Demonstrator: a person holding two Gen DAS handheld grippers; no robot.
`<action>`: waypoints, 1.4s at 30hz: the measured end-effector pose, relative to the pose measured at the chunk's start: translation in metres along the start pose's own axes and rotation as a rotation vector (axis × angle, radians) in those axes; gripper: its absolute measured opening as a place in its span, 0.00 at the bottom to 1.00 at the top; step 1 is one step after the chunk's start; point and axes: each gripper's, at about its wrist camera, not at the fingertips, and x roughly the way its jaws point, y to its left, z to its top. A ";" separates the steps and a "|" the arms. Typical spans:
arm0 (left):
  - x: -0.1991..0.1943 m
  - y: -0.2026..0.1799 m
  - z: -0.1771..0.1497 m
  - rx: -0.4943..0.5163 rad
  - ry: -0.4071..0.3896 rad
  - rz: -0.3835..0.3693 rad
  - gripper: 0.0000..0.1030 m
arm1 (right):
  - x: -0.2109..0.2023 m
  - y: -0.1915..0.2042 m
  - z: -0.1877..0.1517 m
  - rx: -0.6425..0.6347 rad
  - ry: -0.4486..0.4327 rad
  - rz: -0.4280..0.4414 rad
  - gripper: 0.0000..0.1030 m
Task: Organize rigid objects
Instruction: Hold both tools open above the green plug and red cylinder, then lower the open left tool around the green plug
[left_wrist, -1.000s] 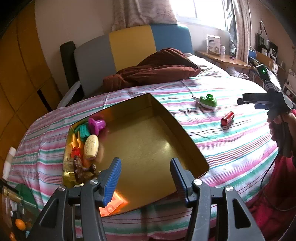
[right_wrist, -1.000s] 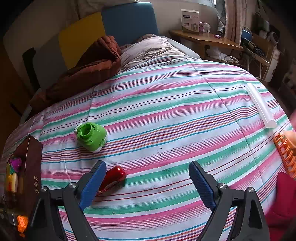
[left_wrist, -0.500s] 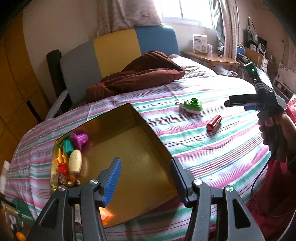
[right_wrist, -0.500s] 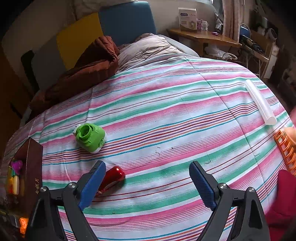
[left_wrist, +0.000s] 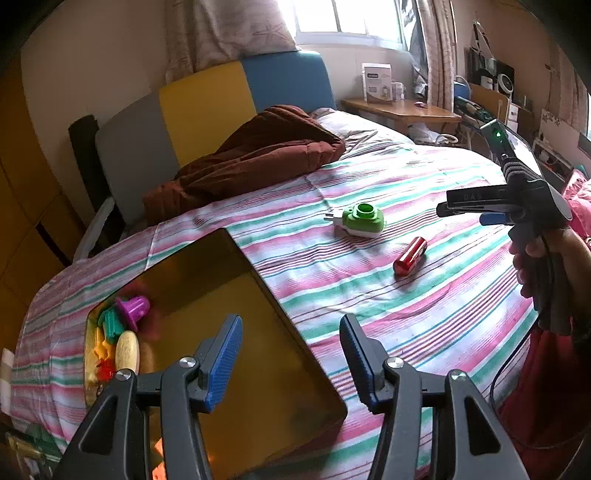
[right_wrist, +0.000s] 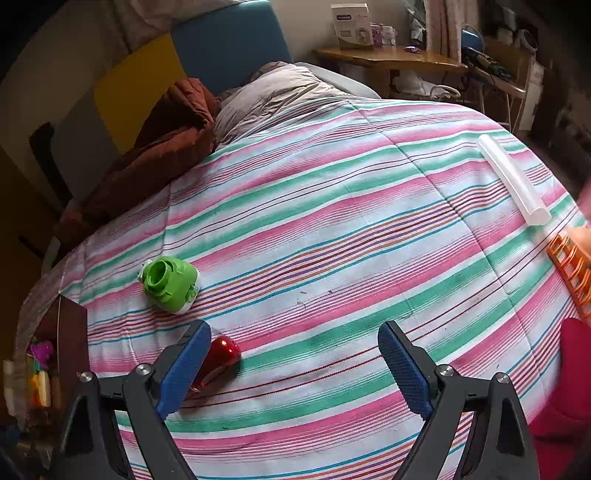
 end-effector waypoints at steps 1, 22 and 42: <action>0.002 -0.002 0.002 0.006 0.000 -0.003 0.54 | 0.000 -0.001 0.000 0.004 0.000 0.003 0.90; 0.054 -0.024 0.048 -0.057 0.074 -0.169 0.54 | 0.000 -0.024 0.007 0.145 0.008 0.058 0.90; 0.201 -0.019 0.105 -0.641 0.356 -0.433 0.66 | 0.000 -0.034 0.008 0.223 0.024 0.132 0.92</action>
